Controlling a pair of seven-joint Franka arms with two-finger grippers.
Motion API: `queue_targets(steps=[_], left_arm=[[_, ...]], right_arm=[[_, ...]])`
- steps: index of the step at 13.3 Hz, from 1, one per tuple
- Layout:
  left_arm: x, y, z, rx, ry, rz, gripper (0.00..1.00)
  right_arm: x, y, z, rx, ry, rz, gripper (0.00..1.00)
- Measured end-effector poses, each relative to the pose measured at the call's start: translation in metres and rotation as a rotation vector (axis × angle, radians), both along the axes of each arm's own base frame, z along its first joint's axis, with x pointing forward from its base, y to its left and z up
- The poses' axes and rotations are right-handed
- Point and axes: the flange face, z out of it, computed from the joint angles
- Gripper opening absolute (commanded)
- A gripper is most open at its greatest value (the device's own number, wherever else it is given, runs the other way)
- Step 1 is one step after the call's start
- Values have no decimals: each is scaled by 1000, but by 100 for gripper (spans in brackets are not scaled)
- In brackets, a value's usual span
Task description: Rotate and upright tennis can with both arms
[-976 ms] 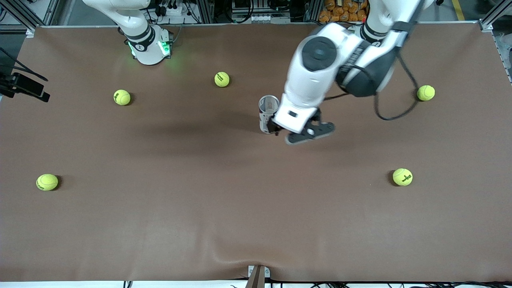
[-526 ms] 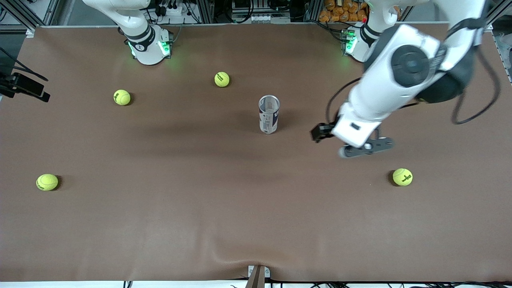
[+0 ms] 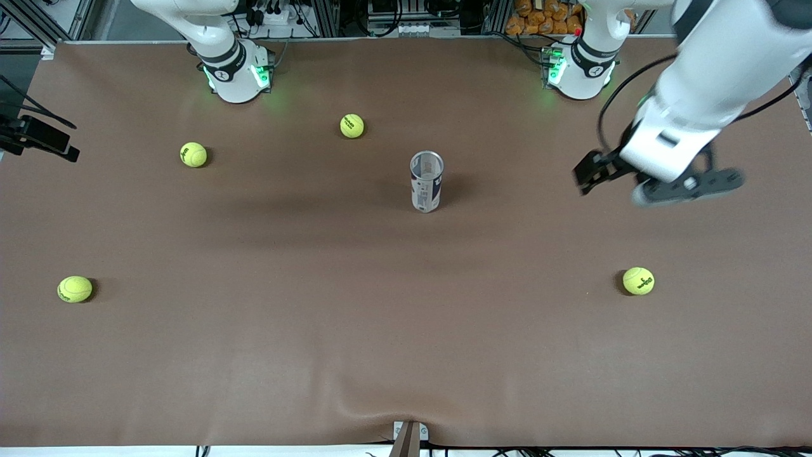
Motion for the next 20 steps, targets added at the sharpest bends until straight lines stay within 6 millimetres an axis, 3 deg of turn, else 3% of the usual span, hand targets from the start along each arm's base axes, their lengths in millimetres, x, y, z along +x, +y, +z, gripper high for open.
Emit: queue_targets(steps=[3, 5, 11, 15, 20], left_arm=[[-33, 29, 43, 28, -2, -23, 100], [-43, 49, 55, 24, -5, -35, 100], [-7, 160, 31, 13, 9, -106, 100], [-9, 180, 28, 12, 25, -117, 100], [-18, 179, 14, 10, 72, -116, 100]], right_arm=[[0, 0, 0, 0, 0, 0, 100], [0, 0, 0, 0, 0, 0, 100], [0, 1, 0, 0, 0, 1, 100], [0, 2, 0, 0, 0, 5, 100], [1, 7, 0, 2, -3, 73, 100]])
